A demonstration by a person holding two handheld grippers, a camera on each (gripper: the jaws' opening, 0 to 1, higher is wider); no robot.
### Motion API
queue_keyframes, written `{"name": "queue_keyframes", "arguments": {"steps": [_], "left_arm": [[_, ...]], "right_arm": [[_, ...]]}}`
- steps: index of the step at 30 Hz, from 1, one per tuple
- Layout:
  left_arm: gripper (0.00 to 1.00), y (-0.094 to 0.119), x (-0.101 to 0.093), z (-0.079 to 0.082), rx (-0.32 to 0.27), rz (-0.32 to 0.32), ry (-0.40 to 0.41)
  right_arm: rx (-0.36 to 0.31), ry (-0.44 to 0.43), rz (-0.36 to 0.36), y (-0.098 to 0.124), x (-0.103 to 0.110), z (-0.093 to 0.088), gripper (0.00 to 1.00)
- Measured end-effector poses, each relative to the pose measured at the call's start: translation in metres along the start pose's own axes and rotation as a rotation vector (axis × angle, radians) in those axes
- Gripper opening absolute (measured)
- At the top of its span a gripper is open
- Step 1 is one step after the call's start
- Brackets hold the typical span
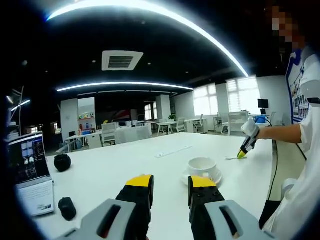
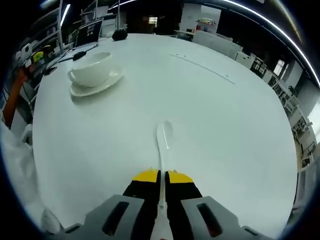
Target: Tidy tabletop coffee trays, cups and spoons，present forward
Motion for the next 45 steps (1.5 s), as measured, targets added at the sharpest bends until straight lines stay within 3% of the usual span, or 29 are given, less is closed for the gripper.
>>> {"name": "queue_keyframes", "arguments": {"steps": [5, 12, 26, 31, 33, 45], "left_arm": [[0.29, -0.001, 0.0, 0.0, 0.004, -0.002, -0.001], [0.29, -0.002, 0.001, 0.003, -0.001, -0.005, -0.009], [0.29, -0.003, -0.003, 0.005, -0.006, -0.015, -0.016], [0.3, -0.003, -0.005, 0.005, -0.005, -0.028, -0.02], [0.3, -0.004, -0.006, 0.005, 0.002, -0.034, -0.025], [0.3, -0.004, -0.011, 0.004, 0.01, -0.047, -0.03]], "right_arm": [[-0.008, -0.023, 0.008, 0.0, 0.001, -0.001, 0.05], [-0.035, 0.012, -0.025, 0.006, 0.002, 0.004, 0.05], [-0.053, 0.222, -0.111, 0.027, 0.004, 0.038, 0.05], [-0.068, 0.316, -0.13, 0.032, 0.008, 0.053, 0.05], [-0.064, 0.436, -0.176, 0.037, 0.012, 0.068, 0.05], [-0.048, 0.704, -0.151, 0.037, 0.044, 0.125, 0.05]]}}
Point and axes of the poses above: the point that each gripper's makers call its tool centre point, and the gripper's own axes: y roughly backward along the fingers, x roughly to its left, z roughly out of its top, the point moved 9 cm from there along y, roughly backward along the fingers, and after that the axes turned 1 degree about -y, right-handed, at the moved point
